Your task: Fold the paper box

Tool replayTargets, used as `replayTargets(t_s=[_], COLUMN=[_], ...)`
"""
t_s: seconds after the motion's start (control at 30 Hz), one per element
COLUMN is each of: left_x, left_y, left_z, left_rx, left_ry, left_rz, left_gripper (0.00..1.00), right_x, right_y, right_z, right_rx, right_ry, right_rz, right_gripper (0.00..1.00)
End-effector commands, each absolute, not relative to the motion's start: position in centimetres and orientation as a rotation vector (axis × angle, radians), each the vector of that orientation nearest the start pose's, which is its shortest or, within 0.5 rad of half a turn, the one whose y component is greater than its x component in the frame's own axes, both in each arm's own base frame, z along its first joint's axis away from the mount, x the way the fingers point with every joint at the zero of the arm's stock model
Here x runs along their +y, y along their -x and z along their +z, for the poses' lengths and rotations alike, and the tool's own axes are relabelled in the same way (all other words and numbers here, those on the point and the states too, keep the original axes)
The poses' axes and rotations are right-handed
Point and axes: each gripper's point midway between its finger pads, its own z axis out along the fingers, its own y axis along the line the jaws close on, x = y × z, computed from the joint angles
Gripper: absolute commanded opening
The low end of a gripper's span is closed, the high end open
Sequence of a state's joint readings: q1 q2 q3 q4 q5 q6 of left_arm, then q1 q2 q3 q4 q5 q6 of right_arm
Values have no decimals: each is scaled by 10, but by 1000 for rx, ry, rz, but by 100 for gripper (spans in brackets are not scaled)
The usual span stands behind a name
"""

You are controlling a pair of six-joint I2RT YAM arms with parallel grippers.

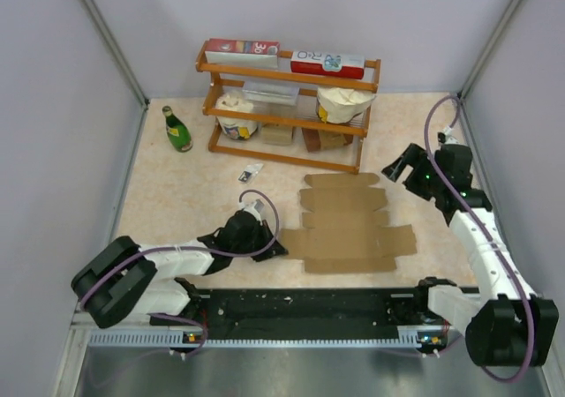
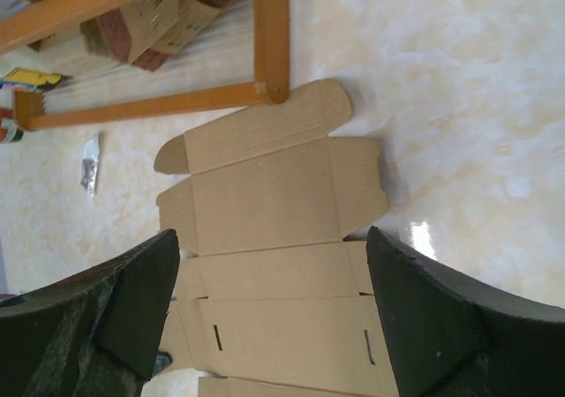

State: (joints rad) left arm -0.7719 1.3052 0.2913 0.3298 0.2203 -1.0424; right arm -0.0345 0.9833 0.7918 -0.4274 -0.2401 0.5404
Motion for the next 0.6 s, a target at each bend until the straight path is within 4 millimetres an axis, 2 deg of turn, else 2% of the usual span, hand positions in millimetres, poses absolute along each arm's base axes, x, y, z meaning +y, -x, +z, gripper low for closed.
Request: replayTargets(t_s=[0.0, 0.1, 0.2, 0.3, 0.37, 0.4, 0.57], left_x=[-226, -223, -222, -223, -225, -226, -230], left_y=[-164, -163, -160, -159, -159, -159, -161], left_z=[4, 7, 6, 6, 7, 7, 9], left_rx=[2594, 2589, 2596, 2600, 2599, 2598, 2600], left_ry=[217, 210, 210, 208, 207, 209, 202], left_rz=[-849, -838, -847, -857, -872, -874, -890], left_gripper=[0, 0, 0, 0, 0, 0, 0], right_x=[81, 97, 107, 115, 122, 124, 132], right_y=[-331, -349, -370, -391, -410, -416, -443], right_z=[182, 168, 158, 149, 154, 150, 138], right_rx=[2114, 2146, 2149, 2134, 2092, 2098, 2095], right_ry=[-432, -421, -424, -431, -411, -412, -431], right_rz=[615, 633, 656, 693, 737, 748, 790], right_gripper=[80, 63, 53, 49, 46, 45, 45])
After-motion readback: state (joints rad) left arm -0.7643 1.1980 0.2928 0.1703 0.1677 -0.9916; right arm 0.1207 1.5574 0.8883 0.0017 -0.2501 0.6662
